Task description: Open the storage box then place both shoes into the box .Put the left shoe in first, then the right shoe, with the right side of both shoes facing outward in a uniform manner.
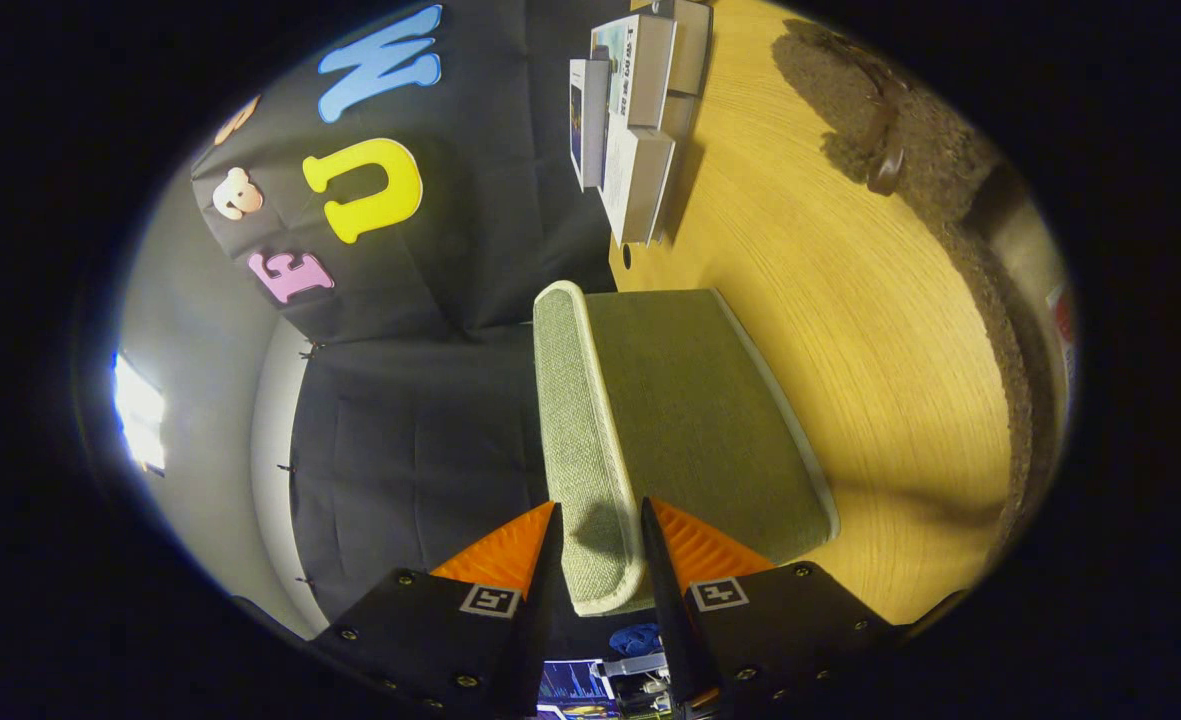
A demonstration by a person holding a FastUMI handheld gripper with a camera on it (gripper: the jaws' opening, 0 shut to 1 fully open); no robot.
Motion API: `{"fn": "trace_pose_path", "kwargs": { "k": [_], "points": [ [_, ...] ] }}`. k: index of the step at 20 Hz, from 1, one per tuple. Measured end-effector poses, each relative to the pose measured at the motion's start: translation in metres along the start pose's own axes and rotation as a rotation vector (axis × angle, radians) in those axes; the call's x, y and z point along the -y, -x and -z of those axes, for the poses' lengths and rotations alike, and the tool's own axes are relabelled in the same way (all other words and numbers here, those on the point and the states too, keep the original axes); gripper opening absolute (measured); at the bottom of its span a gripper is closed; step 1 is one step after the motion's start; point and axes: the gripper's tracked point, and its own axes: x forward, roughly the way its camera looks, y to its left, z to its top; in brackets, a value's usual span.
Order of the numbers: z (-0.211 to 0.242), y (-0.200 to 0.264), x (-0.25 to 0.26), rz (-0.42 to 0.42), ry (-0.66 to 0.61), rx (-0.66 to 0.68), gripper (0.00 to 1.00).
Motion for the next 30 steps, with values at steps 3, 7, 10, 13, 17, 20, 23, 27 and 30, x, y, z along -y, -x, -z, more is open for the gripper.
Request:
{"fn": "trace_pose_path", "kwargs": {
  "k": [3, 7, 10, 13, 17, 20, 23, 27, 30],
  "points": [
    [-0.005, 0.001, -0.007, 0.008, 0.003, -0.008, 0.14],
    [-0.006, 0.010, -0.027, 0.017, 0.119, -0.025, 0.00],
    [-0.006, 0.012, -0.042, 0.020, 0.138, -0.041, 0.00],
    [-0.003, 0.016, -0.060, 0.020, 0.166, -0.042, 0.00],
    [0.000, 0.017, -0.091, 0.021, 0.224, -0.023, 0.00],
    [0.006, 0.013, -0.113, 0.041, 0.303, -0.012, 0.00],
    [0.014, 0.007, -0.143, 0.049, 0.362, 0.015, 0.00],
    [0.029, -0.006, -0.176, 0.078, 0.459, 0.046, 0.00],
    [0.045, -0.022, -0.197, 0.115, 0.541, 0.064, 0.00]
  ]
}}
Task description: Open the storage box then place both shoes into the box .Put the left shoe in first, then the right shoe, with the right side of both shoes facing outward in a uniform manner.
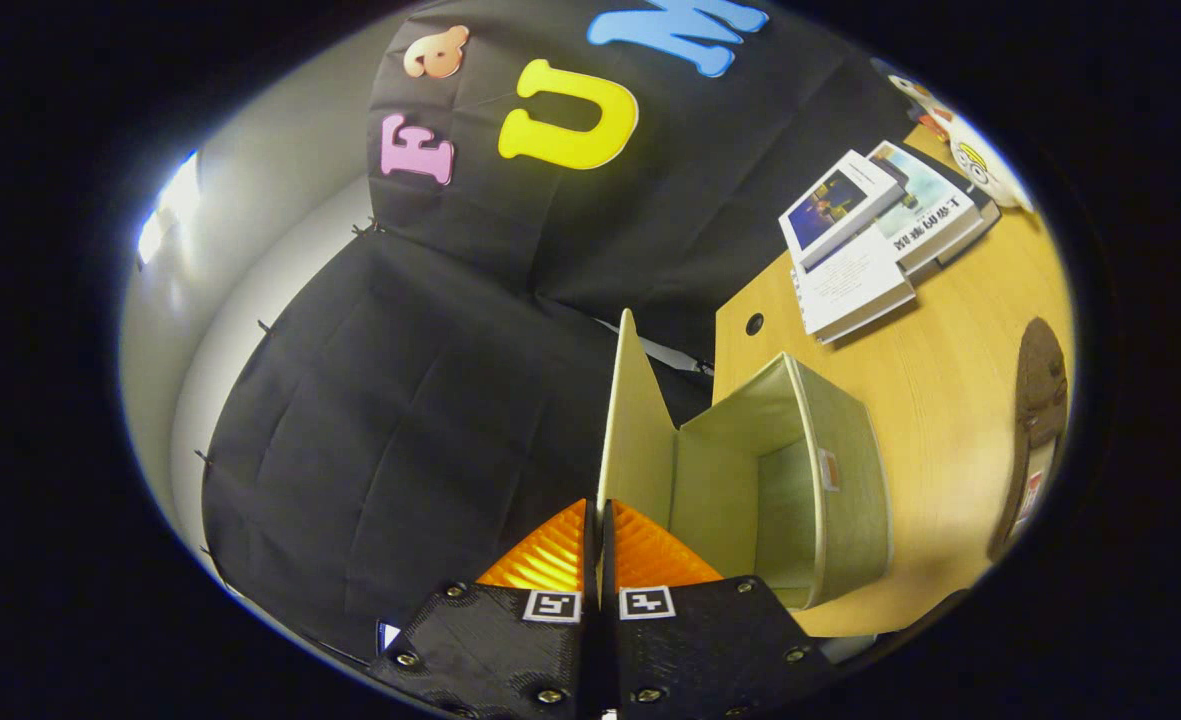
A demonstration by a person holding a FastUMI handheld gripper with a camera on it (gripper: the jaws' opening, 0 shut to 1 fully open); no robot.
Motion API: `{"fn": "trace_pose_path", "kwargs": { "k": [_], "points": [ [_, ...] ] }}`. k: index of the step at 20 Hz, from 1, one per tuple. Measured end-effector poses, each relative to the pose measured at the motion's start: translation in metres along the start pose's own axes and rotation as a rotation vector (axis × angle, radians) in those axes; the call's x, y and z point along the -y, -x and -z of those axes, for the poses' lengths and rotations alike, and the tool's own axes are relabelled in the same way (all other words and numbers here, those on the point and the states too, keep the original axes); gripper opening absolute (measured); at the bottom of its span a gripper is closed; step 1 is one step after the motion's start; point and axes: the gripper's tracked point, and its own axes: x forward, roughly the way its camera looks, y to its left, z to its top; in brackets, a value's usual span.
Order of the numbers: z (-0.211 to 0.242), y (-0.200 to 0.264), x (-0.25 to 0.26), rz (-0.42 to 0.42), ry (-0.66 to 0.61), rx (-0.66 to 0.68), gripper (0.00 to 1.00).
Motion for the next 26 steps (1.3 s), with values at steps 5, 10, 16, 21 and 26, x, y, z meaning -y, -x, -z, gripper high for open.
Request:
{"fn": "trace_pose_path", "kwargs": {
  "k": [5, 10, 16, 21, 26],
  "points": [
    [0.014, -0.023, -0.042, 0.069, 0.150, 0.001, 0.00],
    [0.042, -0.059, -0.081, 0.092, 0.246, -0.024, 0.00],
    [0.073, -0.107, -0.108, 0.083, 0.318, -0.089, 0.05],
    [0.089, -0.117, -0.126, 0.022, 0.434, -0.122, 0.63],
    [0.062, -0.095, -0.109, 0.044, 0.538, -0.052, 0.95]
  ]
}}
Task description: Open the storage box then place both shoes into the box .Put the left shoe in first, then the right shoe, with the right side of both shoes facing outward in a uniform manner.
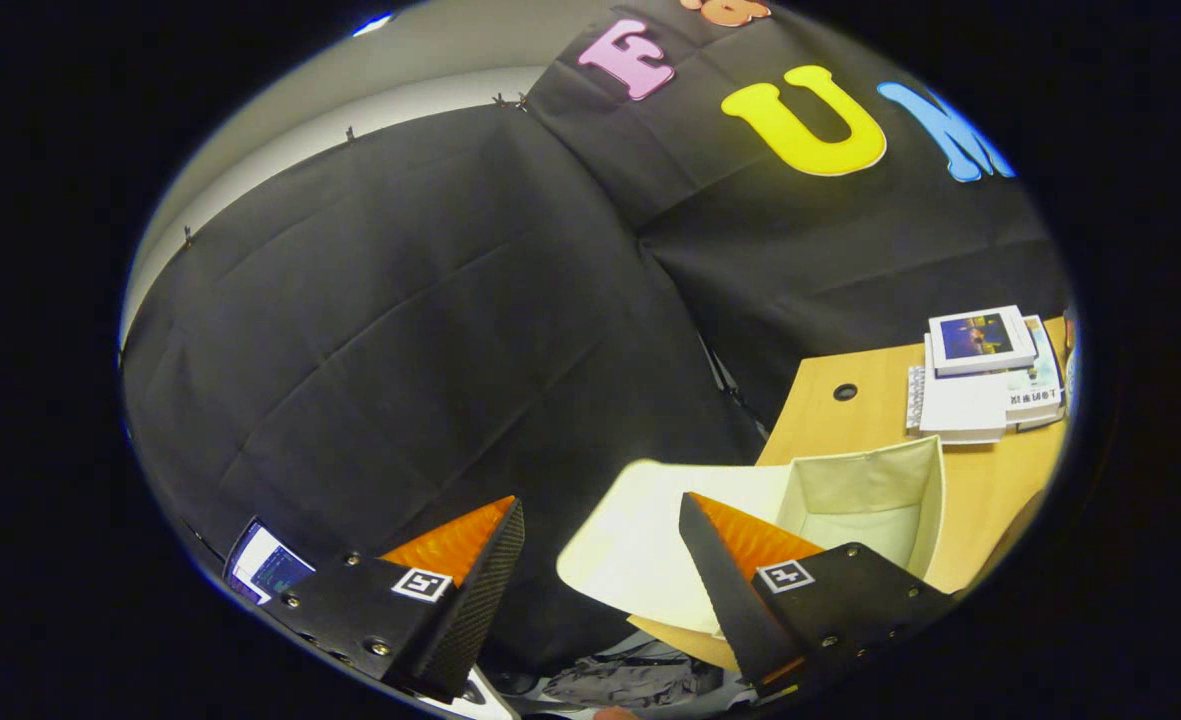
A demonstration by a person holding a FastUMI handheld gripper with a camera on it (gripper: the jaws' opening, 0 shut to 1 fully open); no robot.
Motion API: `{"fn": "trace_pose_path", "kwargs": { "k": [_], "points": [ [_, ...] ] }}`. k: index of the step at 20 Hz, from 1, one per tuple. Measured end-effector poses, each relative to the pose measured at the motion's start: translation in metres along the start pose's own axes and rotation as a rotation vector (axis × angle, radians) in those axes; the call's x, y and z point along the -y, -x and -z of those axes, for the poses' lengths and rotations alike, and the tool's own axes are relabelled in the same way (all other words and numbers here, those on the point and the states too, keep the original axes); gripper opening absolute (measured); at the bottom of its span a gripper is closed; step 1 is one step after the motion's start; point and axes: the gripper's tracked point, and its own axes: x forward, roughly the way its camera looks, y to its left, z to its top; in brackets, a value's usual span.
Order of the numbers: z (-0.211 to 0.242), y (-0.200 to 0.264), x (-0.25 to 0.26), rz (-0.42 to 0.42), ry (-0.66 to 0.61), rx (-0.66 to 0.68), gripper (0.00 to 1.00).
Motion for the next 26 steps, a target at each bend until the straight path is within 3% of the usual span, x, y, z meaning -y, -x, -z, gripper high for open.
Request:
{"fn": "trace_pose_path", "kwargs": {
  "k": [15, 26],
  "points": [
    [-0.027, 0.134, 0.184, 0.351, 0.161, 0.105, 0.96],
    [0.038, 0.210, 0.321, 0.568, 0.200, 0.029, 0.98]
  ]
}}
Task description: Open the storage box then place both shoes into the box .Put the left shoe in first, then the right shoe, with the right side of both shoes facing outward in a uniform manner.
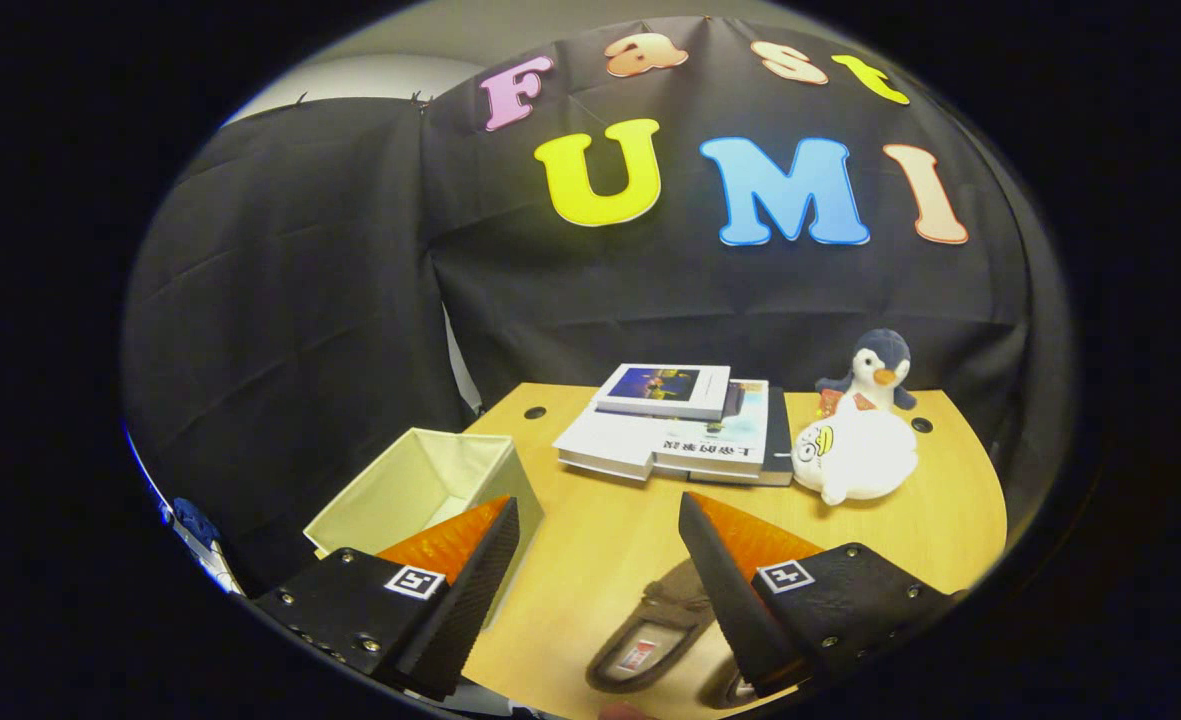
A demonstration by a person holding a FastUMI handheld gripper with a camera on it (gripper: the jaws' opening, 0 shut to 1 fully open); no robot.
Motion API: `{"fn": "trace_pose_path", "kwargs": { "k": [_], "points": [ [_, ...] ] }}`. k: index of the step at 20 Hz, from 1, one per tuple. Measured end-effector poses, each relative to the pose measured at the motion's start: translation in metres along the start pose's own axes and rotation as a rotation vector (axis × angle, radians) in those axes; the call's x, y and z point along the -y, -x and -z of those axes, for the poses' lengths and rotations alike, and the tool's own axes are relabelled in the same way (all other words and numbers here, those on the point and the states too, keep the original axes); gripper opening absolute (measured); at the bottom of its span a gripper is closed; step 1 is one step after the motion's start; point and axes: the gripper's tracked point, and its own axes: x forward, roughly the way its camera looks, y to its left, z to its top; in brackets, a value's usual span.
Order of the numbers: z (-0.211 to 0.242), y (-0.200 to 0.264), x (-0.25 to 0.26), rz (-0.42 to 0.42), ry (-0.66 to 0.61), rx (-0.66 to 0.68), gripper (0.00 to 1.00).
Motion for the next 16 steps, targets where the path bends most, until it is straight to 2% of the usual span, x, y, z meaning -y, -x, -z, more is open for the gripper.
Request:
{"fn": "trace_pose_path", "kwargs": {
  "k": [7, 11, 16],
  "points": [
    [0.077, -0.021, 0.049, 0.072, -0.046, -0.108, 0.98],
    [0.114, -0.029, 0.061, 0.086, -0.088, -0.171, 0.98],
    [0.148, -0.032, 0.069, 0.093, -0.061, -0.240, 0.98]
  ]
}}
